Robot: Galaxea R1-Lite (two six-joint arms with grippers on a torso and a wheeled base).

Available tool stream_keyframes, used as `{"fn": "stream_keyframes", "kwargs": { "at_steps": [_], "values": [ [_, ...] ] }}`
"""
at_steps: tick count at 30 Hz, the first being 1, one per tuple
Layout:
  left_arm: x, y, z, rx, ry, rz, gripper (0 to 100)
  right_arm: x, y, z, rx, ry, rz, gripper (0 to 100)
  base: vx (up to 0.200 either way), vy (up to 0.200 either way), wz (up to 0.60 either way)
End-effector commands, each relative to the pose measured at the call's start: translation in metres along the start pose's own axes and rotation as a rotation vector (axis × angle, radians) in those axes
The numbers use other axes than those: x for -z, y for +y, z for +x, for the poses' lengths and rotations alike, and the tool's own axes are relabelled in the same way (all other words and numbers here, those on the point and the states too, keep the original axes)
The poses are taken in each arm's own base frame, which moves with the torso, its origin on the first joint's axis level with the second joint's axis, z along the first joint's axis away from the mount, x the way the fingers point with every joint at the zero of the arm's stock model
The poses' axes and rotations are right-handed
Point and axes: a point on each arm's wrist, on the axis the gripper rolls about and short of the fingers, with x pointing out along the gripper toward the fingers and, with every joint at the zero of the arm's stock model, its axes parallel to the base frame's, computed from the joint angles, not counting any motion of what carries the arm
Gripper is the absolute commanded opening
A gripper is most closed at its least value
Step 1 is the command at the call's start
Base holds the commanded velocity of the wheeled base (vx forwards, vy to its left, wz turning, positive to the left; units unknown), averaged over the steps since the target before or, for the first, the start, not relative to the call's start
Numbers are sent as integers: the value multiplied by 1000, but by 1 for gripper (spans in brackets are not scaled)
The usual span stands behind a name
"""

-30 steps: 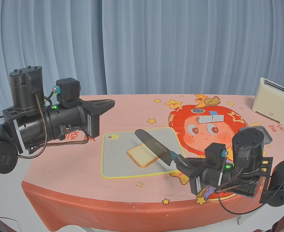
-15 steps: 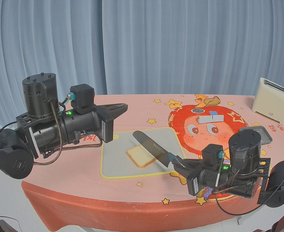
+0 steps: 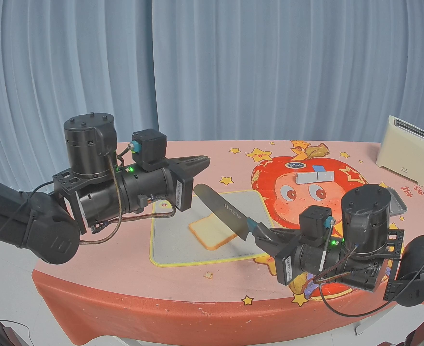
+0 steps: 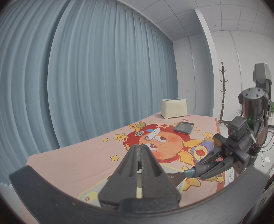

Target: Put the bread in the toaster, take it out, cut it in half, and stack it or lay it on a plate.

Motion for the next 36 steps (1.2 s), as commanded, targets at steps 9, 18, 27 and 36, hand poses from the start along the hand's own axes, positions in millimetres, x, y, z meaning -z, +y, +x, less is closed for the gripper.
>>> {"fn": "stream_keyframes", "kwargs": {
  "at_steps": [9, 18, 27, 36],
  "values": [
    [17, 1, 24, 18, 38, 17, 0, 1, 4, 0, -10, 38, -11, 0, 0, 0, 0],
    [27, 2, 33, 25, 32, 21, 0, 3, 6, 1, -14, 51, -16, 0, 0, 0, 0],
    [27, 3, 34, 22, 29, 20, 0, 3, 6, 1, -15, 51, -17, 0, 0, 0, 0],
    [31, 4, 36, 21, 38, 18, 0, 3, 6, 1, -15, 53, -17, 0, 0, 0, 0]
  ]
}}
